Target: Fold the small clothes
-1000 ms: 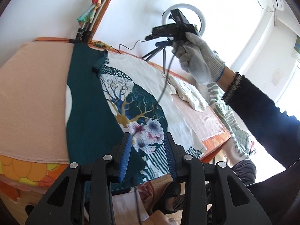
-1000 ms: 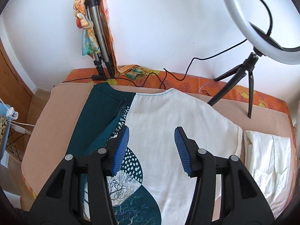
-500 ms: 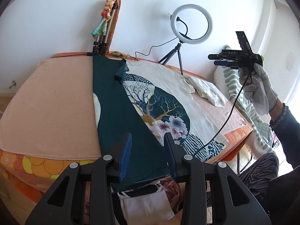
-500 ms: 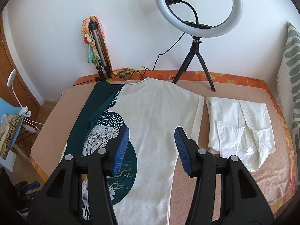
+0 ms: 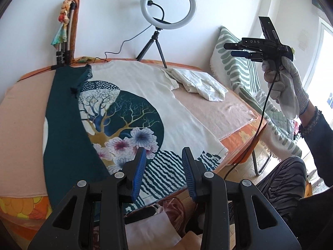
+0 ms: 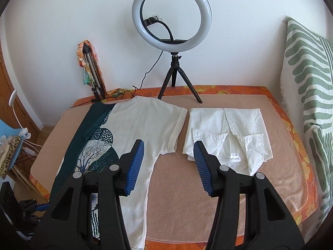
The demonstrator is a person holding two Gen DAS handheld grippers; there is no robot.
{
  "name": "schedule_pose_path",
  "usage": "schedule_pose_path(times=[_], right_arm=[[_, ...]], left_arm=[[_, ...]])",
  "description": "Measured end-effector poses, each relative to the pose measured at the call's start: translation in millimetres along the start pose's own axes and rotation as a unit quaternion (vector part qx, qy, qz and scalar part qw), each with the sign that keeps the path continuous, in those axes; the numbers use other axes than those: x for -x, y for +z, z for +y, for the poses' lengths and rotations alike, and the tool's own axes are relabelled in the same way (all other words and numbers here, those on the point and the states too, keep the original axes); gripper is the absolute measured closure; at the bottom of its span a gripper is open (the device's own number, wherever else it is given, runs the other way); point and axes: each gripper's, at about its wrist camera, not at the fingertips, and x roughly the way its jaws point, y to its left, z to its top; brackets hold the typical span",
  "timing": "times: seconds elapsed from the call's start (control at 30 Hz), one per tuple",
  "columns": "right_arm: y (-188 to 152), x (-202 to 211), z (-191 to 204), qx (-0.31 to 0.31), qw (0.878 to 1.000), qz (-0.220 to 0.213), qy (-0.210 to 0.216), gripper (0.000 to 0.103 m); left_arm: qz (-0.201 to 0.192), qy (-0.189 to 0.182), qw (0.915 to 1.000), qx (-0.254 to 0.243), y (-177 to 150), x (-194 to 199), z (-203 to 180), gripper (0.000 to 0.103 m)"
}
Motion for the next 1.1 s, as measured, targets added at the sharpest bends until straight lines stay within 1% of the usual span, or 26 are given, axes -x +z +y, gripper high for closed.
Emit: schedule_pose_path(times=[0.07,0.17,0.27,0.33,0.37,0.47,0.5,0.6,0.67,0.77,0.83,0.87,0.93,1.0,1.03,1.1], right_arm=[[-7.8,-3.1,-7.8,-0.005,1.0,0.011,0.005,0.07],[-16.0,-4.0,-21.3,-0.008,1.0,0.02,0.002,0.071],[-16.8,1.6,-39.2,-0.012,1.0,0.022,-0.001,0.071],[-14.8,5.2,-51.5,-0.015,1.0,0.024,-0.003,0.071],[-12.6,5.8,-57.7,-0.017,1.0,0.024,-0.004,0.071],[-7.4,4.3,-73.2,-0.026,0.999,0.027,0.003,0.071],[-5.5,2.2,-76.8,-0.029,0.999,0.028,0.007,0.071],[0.7,-9.6,-82.7,-0.035,0.999,0.033,0.026,0.071],[6.8,-22.3,-82.7,-0.037,0.998,0.039,0.046,0.071],[17.9,-47.0,-79.5,-0.043,0.995,0.049,0.074,0.071],[27.7,-66.8,-74.9,-0.042,0.994,0.057,0.088,0.071],[32.5,-77.4,-72.2,-0.041,0.993,0.061,0.093,0.071],[41.5,-100.5,-67.9,-0.046,0.989,0.077,0.113,0.071],[46.8,-123.7,-63.8,-0.056,0.986,0.094,0.126,0.071],[47.8,-134.7,-60.9,-0.055,0.985,0.101,0.126,0.071],[47.7,-154.7,-56.3,-0.053,0.984,0.115,0.124,0.071]], left_arm=[[0.01,-0.009,0.9996,-0.023,0.6,-15.2,-18.7,0.069],[0.025,-0.032,0.9979,-0.05,1.2,-39.8,-48.5,0.069],[0.039,-0.056,0.9949,-0.073,0.6,-64.4,-78.6,0.064],[0.049,-0.062,0.9922,-0.096,-1.2,-80.6,-98.3,0.064],[0.055,-0.063,0.9907,-0.107,-2.1,-88.3,-107.1,0.063],[0.074,-0.061,0.9858,-0.138,-7.0,-108.8,-128.6,0.056],[0.081,-0.056,0.9846,-0.145,-8.9,-114.5,-132.6,0.056],[0.093,-0.043,0.9832,-0.151,-10.3,-127.5,-136.8,0.056],[0.096,-0.028,0.983,-0.154,-9.5,-132.9,-138.8,0.056],[0.096,-0.027,0.9829,-0.155,-9.3,-136.1,-139.7,0.056],[0.102,-0.024,0.9825,-0.154,-9.7,-139.8,-139.8,0.06],[0.107,-0.028,0.9828,-0.148,-9.0,-142.0,-137.8,0.071],[0.111,-0.036,0.9846,-0.13,-8.0,-144.0,-133.0,0.08],[0.107,-0.037,0.9864,-0.119,-7.0,-144.8,-128.4,0.094],[0.104,-0.038,0.9875,-0.112,-6.0,-145.1,-125.1,0.095],[0.104,-0.051,0.9901,-0.08,-3.0,-144.4,-115.7,0.098]])
